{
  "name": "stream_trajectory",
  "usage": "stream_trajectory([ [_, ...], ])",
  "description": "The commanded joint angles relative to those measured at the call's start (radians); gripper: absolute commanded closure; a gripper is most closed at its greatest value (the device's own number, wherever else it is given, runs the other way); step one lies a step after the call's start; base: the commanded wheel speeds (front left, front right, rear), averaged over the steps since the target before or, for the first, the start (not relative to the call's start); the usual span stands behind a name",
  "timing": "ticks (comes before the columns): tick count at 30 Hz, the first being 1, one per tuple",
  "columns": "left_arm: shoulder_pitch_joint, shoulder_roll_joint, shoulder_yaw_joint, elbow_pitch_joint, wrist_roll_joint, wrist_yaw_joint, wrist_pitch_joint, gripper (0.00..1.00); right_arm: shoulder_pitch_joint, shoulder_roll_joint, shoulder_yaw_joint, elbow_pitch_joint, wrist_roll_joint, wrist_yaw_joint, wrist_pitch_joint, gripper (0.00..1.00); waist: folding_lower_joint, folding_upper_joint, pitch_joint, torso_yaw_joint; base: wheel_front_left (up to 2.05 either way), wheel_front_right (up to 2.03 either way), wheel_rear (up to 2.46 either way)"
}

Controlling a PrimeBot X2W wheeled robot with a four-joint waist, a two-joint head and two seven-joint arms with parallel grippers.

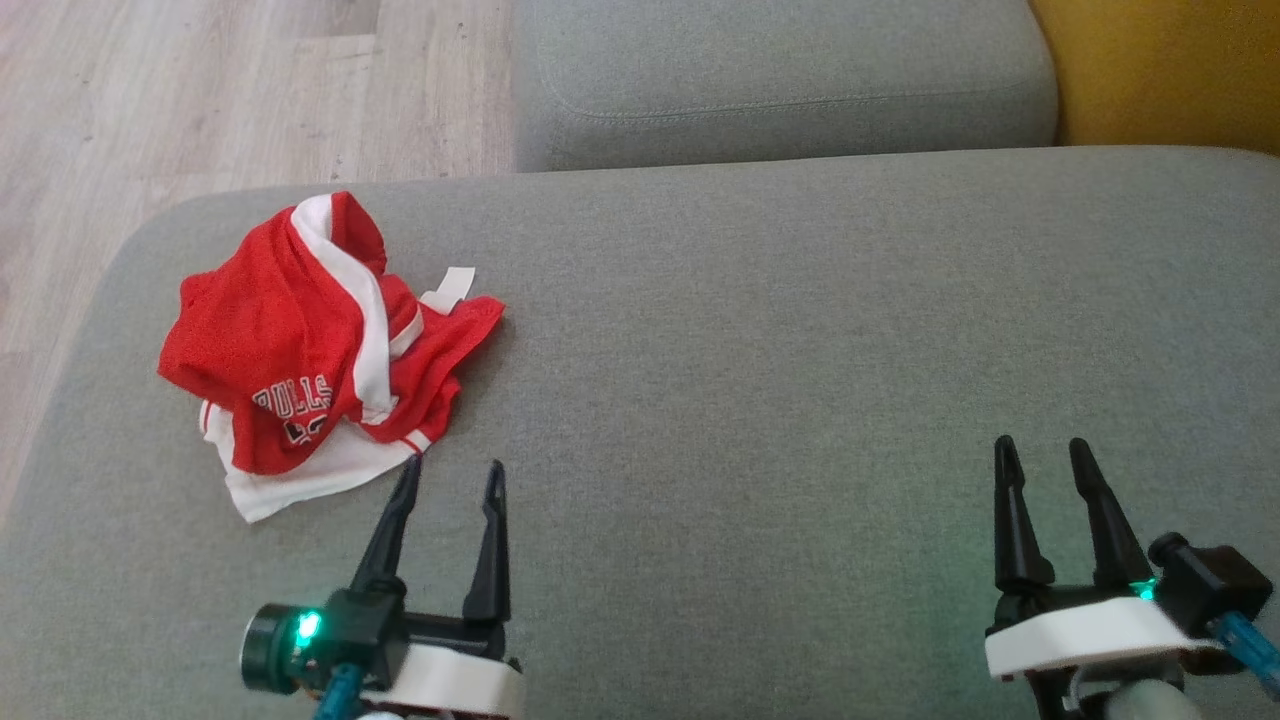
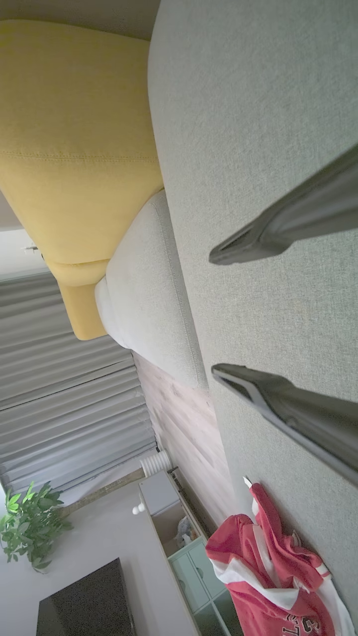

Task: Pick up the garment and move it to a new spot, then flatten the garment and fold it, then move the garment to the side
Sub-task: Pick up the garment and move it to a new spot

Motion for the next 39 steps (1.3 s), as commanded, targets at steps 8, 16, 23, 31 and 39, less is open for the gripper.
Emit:
stream_trajectory([
  [8,-0.030,-0.032,0.055,-0.007,0.133,-0.036,-0.038,0.00,-0.028,-0.009,0.041,-0.051,-0.122,0.008,-0.038,0.00,0.0000,-0.0001,-0.002,0.008,0.00,0.00,0.00],
  [16,-0.024,-0.046,0.115,0.004,0.151,-0.061,-0.038,0.00,-0.015,-0.009,0.083,-0.066,-0.124,0.008,-0.038,0.00,0.0000,-0.0001,-0.008,0.096,0.00,0.00,0.00],
  [23,-0.014,-0.047,0.165,0.005,0.162,-0.066,-0.038,0.00,-0.010,-0.009,0.138,-0.082,-0.135,0.008,-0.038,0.00,0.0000,-0.0001,-0.014,0.197,0.00,0.00,0.00],
  [31,0.000,-0.051,0.200,0.006,0.177,-0.077,-0.038,0.00,-0.008,-0.009,0.216,-0.110,-0.138,0.008,-0.038,0.00,0.0000,-0.0001,-0.016,0.344,0.00,0.00,0.00],
  [39,0.009,-0.058,0.213,0.000,0.192,-0.092,-0.038,0.00,-0.007,-0.009,0.249,-0.113,-0.138,0.008,-0.038,0.00,0.0000,-0.0001,-0.014,0.461,0.00,0.00,0.00],
])
